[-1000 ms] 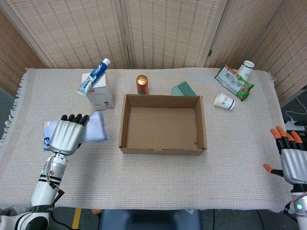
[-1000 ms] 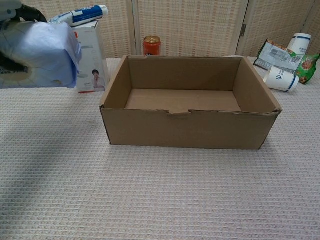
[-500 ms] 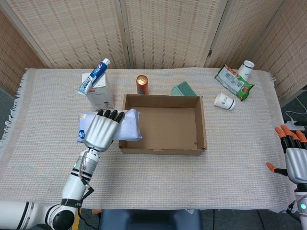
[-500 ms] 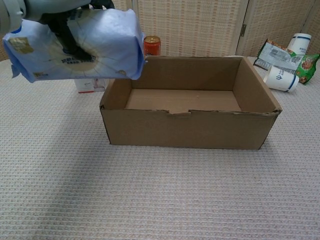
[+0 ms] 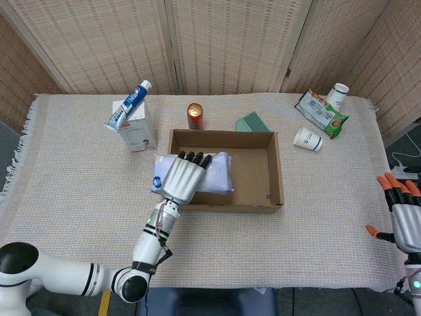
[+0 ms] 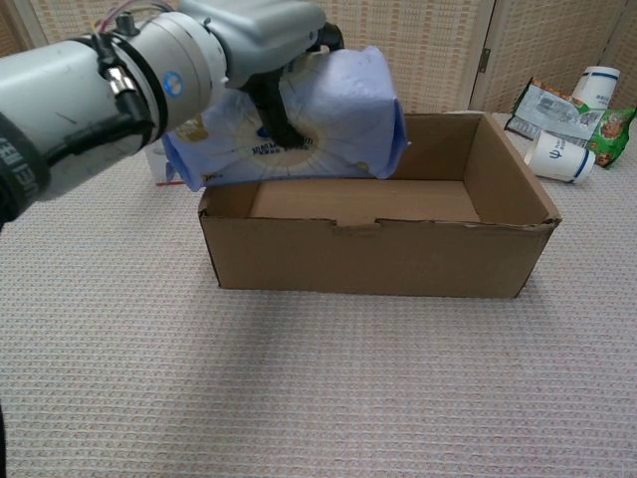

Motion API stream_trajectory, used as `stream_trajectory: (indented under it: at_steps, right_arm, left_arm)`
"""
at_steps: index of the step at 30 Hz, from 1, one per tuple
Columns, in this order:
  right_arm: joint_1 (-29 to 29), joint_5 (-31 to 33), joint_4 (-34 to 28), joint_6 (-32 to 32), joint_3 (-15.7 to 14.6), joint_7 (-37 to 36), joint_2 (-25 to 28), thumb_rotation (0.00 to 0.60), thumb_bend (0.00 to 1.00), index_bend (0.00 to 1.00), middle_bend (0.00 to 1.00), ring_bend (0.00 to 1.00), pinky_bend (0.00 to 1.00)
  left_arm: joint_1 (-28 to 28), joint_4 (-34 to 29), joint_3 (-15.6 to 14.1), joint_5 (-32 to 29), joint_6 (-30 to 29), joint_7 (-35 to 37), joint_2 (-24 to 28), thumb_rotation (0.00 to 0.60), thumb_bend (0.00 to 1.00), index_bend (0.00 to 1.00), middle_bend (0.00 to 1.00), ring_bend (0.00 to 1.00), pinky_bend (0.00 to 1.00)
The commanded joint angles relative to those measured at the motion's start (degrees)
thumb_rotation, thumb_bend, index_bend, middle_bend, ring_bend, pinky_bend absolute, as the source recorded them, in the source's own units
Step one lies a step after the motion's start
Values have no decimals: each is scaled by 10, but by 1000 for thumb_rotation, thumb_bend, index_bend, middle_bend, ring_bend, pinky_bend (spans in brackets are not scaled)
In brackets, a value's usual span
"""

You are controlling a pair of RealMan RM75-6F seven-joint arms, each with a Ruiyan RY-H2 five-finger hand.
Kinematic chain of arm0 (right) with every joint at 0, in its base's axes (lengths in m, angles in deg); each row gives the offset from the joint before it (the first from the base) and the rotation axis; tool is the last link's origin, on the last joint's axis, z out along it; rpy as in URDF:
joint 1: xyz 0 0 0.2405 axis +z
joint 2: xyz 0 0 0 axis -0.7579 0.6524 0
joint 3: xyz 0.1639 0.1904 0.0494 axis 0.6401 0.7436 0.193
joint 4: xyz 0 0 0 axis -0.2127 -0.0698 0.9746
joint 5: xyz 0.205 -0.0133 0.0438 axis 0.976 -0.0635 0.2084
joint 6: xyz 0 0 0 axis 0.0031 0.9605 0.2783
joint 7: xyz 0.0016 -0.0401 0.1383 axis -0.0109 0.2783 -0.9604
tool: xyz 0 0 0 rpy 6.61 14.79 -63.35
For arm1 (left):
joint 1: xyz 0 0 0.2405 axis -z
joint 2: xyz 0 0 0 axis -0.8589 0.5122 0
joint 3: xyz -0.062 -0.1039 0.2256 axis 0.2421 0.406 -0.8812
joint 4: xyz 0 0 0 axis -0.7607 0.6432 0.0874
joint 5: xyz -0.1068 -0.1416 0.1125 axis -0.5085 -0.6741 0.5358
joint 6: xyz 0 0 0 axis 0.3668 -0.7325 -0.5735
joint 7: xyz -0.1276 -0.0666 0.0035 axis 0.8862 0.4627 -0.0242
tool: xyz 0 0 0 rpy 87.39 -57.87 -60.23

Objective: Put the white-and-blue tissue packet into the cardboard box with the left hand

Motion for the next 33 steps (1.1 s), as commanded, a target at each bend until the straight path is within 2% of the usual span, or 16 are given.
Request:
stream_trajectory:
  at_steps: [1, 10, 15, 19, 20, 23, 25, 26, 28, 33]
  right_arm:
    - [0, 0, 0, 1, 0, 2, -1, 600, 4, 45, 0, 0, 0]
    - [0, -1, -2, 3, 0, 4, -2, 600, 3, 45, 0, 0, 0]
    - [-1, 0, -3, 4, 1, 2, 0, 600, 3, 45, 0, 0, 0]
    - [-2, 0, -3, 6, 1, -2, 2, 600, 3, 45, 0, 0, 0]
    - [-2, 0, -3, 6, 1, -3, 3, 600, 3, 45, 0, 0, 0]
    - [-3, -1, -4, 6, 1, -5, 4, 600, 4, 45, 0, 0, 0]
    - [-3, -2, -4, 7, 1, -7, 5, 600, 3, 45, 0, 0, 0]
    - [-4, -2, -4, 8, 1, -7, 5, 600, 2, 45, 0, 0, 0]
    - [-3, -2, -4, 7, 1, -7, 5, 600, 3, 45, 0, 0, 0]
    - [-3, -1, -3, 5, 1, -5, 4, 600, 3, 45, 0, 0, 0]
  left_arm:
    - [20, 25, 14, -5, 5, 5, -22, 600, 303, 445, 611, 536, 661]
    - [50, 90, 27, 5, -5, 25, -77, 600, 302, 449, 613, 541, 665]
    - [69, 130, 50, 1, -26, 27, -118, 600, 304, 464, 625, 553, 674]
    - [82, 145, 53, 4, -28, 21, -136, 600, 303, 441, 603, 542, 663]
    - [83, 145, 54, -1, -25, 20, -139, 600, 300, 408, 572, 517, 644]
    - [84, 136, 53, -33, -8, 3, -136, 600, 260, 176, 338, 307, 473]
    - [84, 131, 50, -41, -1, -4, -130, 600, 223, 24, 122, 102, 276]
    - [84, 131, 48, -36, 2, 0, -128, 600, 210, 2, 59, 46, 205]
    - [81, 131, 46, -29, 5, 14, -126, 600, 190, 0, 1, 1, 116]
    - [78, 133, 42, -17, 3, 24, -119, 600, 180, 0, 0, 0, 79]
